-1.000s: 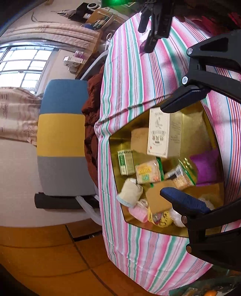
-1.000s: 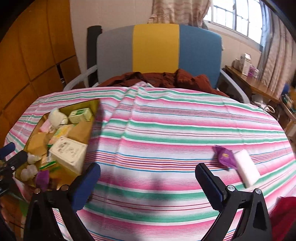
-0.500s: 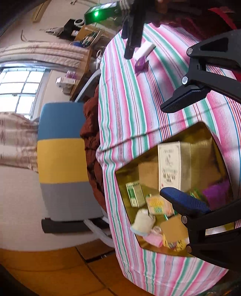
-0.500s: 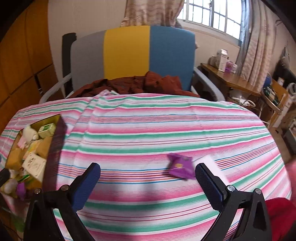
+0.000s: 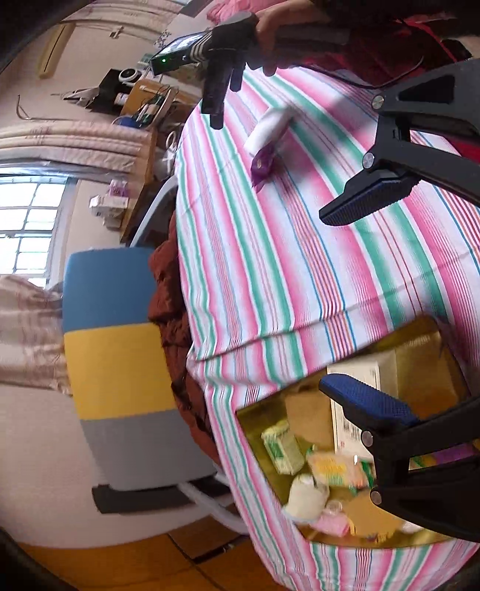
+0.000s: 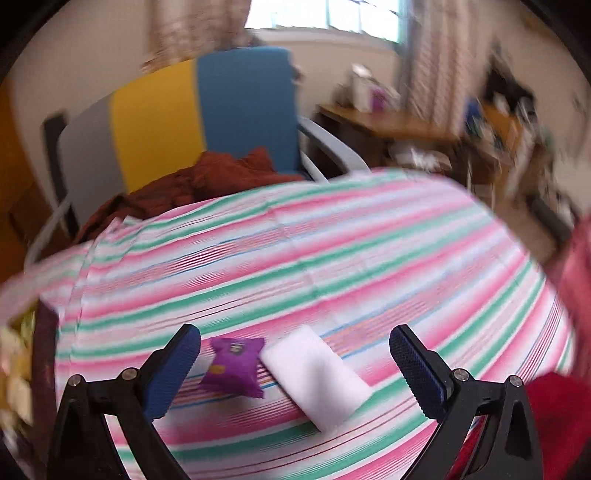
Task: Organize objects
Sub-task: 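Move both tools toward the purple packet and white block, then grasp the purple candy packet with the left gripper, then grasp the white block with the right gripper, then carry the purple packet into the tray while the right gripper carries the white block there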
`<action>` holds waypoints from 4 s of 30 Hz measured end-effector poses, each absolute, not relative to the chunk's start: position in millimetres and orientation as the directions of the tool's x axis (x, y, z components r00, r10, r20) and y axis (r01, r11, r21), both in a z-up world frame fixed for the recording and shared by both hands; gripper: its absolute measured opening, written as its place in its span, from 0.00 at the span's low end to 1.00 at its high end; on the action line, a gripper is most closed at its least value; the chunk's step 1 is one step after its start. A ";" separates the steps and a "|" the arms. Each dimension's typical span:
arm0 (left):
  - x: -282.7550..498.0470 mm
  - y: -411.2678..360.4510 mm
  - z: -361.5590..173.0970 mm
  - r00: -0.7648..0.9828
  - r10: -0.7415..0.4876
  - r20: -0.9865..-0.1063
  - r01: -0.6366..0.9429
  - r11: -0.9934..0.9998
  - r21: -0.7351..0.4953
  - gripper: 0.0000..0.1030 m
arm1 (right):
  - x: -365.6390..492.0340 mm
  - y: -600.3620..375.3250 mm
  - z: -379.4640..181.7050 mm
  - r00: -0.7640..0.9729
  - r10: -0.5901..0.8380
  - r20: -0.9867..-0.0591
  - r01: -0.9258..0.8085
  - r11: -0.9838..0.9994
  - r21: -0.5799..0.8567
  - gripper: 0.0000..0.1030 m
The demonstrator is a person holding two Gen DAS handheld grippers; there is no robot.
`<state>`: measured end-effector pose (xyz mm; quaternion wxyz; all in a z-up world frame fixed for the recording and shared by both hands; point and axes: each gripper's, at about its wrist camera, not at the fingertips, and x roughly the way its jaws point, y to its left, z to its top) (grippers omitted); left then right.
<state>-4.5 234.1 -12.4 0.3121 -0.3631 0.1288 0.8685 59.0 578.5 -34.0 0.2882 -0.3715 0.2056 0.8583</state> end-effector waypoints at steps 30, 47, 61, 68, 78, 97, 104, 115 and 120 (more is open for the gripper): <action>-17.4 387.1 -75.0 -0.333 0.458 -0.824 -0.808 -0.589 -0.001 0.72 | 96.9 627.3 -52.7 -0.641 0.209 -0.738 -0.703 -0.545 0.456 1.00; -41.5 498.2 -100.0 -0.151 0.489 -0.859 -0.840 -0.522 -0.149 0.64 | 99.8 635.7 -63.3 -0.667 0.147 -0.731 -0.691 -0.488 0.533 1.00; -38.3 432.1 -118.8 -0.242 0.457 -0.856 -0.841 -0.539 -0.050 0.41 | 88.7 635.3 -72.7 -0.642 0.092 -0.761 -0.688 -0.508 0.518 1.00; -22.3 362.1 -119.2 -0.282 0.510 -0.812 -0.812 -0.578 -0.081 0.42 | 74.0 627.7 -83.6 -0.569 0.061 -0.820 -0.703 -0.553 0.447 1.00; -19.8 347.1 -121.6 -0.298 0.560 -0.773 -0.813 -0.573 -0.102 0.43 | 60.8 628.2 -95.8 -0.446 0.118 -0.887 -0.754 -0.584 0.301 1.00; -22.5 348.9 -125.8 -0.286 0.583 -0.760 -0.811 -0.569 -0.131 0.44 | 17.6 598.2 -122.0 -0.211 0.200 -0.957 -0.645 -0.764 -0.018 0.85; -21.7 350.3 -126.0 -0.297 0.577 -0.761 -0.813 -0.571 -0.116 0.44 | 21.2 596.4 -109.1 -0.281 0.189 -0.941 -0.630 -0.776 0.032 0.73; -17.0 354.4 -125.6 -0.327 0.556 -0.764 -0.816 -0.574 -0.069 0.44 | 17.5 574.7 -116.2 -0.329 0.064 -0.942 -0.532 -0.837 0.129 0.76; -16.5 352.7 -121.4 -0.323 0.544 -0.775 -0.812 -0.580 -0.069 0.42 | 19.3 573.6 -117.3 -0.312 0.081 -0.947 -0.518 -0.850 0.098 0.76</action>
